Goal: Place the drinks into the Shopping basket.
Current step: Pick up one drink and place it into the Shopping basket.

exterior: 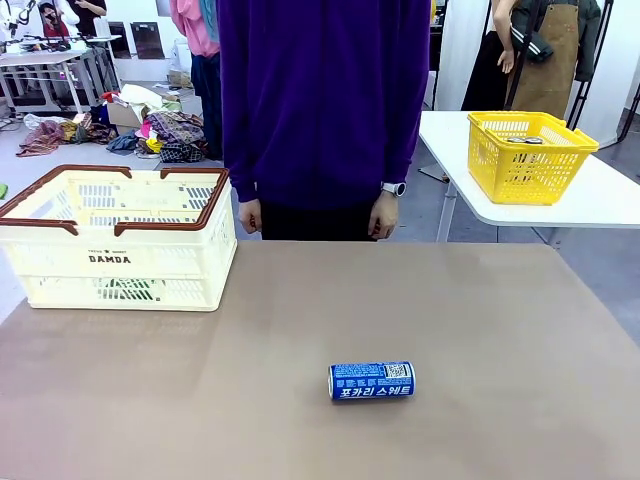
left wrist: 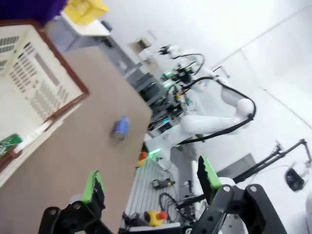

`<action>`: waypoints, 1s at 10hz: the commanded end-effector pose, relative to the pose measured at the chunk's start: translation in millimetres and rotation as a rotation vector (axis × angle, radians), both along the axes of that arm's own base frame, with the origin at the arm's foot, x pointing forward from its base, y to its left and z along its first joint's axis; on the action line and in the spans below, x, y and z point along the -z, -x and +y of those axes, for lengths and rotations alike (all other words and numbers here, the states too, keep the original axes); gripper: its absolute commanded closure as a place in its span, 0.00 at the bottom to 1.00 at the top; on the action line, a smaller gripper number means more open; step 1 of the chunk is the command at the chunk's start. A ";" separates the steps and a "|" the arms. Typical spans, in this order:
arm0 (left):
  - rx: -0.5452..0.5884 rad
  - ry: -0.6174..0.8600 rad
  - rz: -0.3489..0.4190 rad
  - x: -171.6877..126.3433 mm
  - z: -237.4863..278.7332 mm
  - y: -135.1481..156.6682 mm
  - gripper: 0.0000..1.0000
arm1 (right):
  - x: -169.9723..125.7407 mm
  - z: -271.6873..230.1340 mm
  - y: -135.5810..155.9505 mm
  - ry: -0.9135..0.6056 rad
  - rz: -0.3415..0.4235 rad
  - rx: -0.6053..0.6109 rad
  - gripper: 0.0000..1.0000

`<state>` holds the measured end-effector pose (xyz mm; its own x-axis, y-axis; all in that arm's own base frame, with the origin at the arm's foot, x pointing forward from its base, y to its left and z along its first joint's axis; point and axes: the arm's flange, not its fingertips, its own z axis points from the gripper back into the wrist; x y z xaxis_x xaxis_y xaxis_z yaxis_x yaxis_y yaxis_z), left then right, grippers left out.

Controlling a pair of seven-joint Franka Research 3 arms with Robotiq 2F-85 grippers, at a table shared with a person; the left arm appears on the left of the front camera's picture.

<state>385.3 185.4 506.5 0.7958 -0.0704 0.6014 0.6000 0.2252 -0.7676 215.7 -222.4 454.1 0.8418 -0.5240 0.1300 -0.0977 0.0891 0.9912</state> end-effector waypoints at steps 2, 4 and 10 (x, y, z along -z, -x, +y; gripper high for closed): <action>-0.042 -0.113 -0.008 -16.5 -22.5 16.1 0.00 | -4.9 -0.9 -0.8 -0.019 -0.010 0.007 0.00; -0.042 -0.113 -0.008 -16.5 -22.5 16.1 0.00 | -4.9 -0.9 -0.8 -0.019 -0.010 0.007 0.00; -0.042 -0.113 -0.008 -16.5 -22.5 16.1 0.00 | -4.9 -0.9 -0.8 -0.019 -0.010 0.007 0.00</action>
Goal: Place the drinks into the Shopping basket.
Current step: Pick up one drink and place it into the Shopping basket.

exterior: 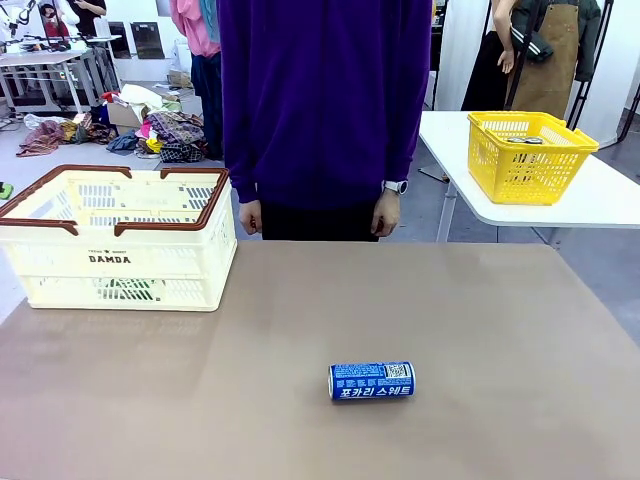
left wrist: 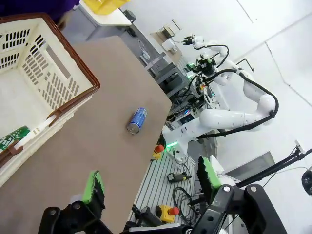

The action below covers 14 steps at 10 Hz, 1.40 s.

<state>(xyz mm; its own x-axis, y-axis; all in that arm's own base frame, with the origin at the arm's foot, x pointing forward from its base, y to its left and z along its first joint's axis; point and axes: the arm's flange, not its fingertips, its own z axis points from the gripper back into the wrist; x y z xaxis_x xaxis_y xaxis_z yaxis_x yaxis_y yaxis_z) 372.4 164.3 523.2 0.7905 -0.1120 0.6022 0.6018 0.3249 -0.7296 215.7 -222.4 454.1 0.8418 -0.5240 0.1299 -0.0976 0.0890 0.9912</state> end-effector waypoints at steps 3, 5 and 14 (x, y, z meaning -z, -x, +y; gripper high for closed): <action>-0.012 -0.004 0.005 0.2 -1.5 3.2 0.00 | -4.9 -0.9 -0.8 -0.019 -0.010 0.007 0.00; -0.012 -0.004 0.005 0.2 -1.5 3.2 0.00 | -4.9 -0.9 -0.8 -0.019 -0.010 0.007 0.00; 0.805 -0.927 -0.079 31.9 -445.4 -126.4 0.00 | -4.9 -0.9 -0.8 -0.019 -0.010 0.007 0.00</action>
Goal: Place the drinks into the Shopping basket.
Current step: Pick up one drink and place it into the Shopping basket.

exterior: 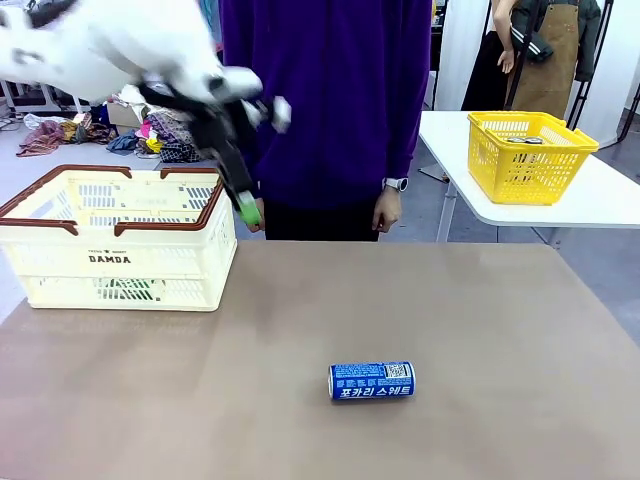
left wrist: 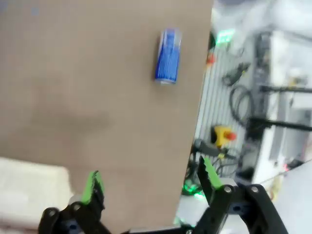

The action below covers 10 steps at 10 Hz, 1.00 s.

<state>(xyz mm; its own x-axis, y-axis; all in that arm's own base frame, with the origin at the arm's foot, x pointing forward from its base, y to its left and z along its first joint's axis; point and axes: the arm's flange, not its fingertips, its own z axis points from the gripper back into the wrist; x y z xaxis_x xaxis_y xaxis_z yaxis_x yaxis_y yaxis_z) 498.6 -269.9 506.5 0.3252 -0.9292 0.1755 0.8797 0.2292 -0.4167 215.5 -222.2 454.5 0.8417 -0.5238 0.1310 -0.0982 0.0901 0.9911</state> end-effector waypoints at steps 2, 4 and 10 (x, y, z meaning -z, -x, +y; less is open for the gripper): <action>0.117 -0.144 -0.197 54.5 -62.1 25.8 0.00 | -4.5 -1.1 -1.0 -0.020 -0.009 0.007 0.00; 0.169 -0.094 -0.355 60.5 -70.0 42.0 0.00 | -4.5 -1.1 -1.0 -0.020 -0.009 0.007 0.00; 0.170 -0.136 -0.178 65.3 -93.4 30.0 0.00 | -4.5 -1.1 -1.0 -0.020 -0.009 0.007 0.00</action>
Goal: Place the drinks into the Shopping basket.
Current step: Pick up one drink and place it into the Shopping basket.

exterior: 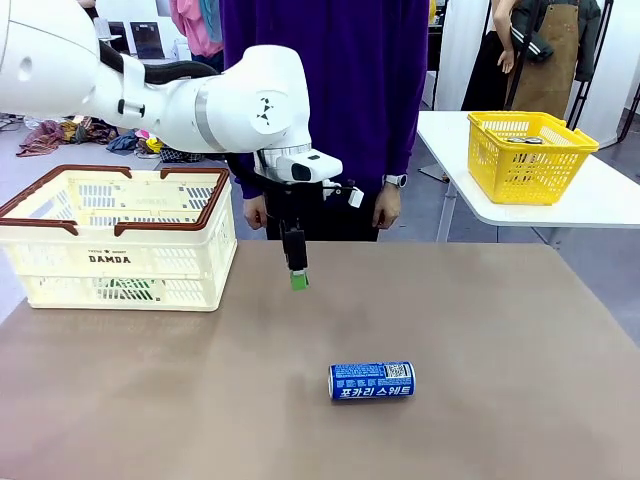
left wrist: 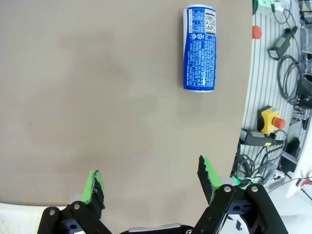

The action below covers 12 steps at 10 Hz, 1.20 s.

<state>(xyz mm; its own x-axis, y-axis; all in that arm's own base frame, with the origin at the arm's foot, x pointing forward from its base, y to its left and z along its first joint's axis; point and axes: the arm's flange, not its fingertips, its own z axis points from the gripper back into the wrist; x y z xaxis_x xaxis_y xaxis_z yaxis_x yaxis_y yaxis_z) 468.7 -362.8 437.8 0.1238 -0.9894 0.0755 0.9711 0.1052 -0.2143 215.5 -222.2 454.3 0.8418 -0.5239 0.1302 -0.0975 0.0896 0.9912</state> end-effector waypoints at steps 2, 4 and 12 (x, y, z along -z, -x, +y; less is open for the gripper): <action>-0.001 0.042 -0.078 -1.1 -19.5 18.1 0.00 | -4.7 -1.0 -1.0 -0.020 -0.010 0.007 0.00; 0.030 0.023 -0.131 -7.4 -80.8 71.4 0.00 | -4.7 -1.0 -1.0 -0.020 -0.010 0.007 0.00; 0.090 0.024 -0.382 80.2 -108.8 159.3 0.00 | -4.7 -1.0 -1.0 -0.020 -0.010 0.007 0.00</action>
<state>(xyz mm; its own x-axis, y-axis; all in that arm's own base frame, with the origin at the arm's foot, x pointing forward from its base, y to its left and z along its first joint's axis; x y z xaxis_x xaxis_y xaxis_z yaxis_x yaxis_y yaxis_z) 321.8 -478.0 363.1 0.0292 -0.9919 0.1236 0.9941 0.0417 0.1001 215.6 -222.2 454.2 0.8419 -0.5238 0.1300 -0.0972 0.0898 0.9912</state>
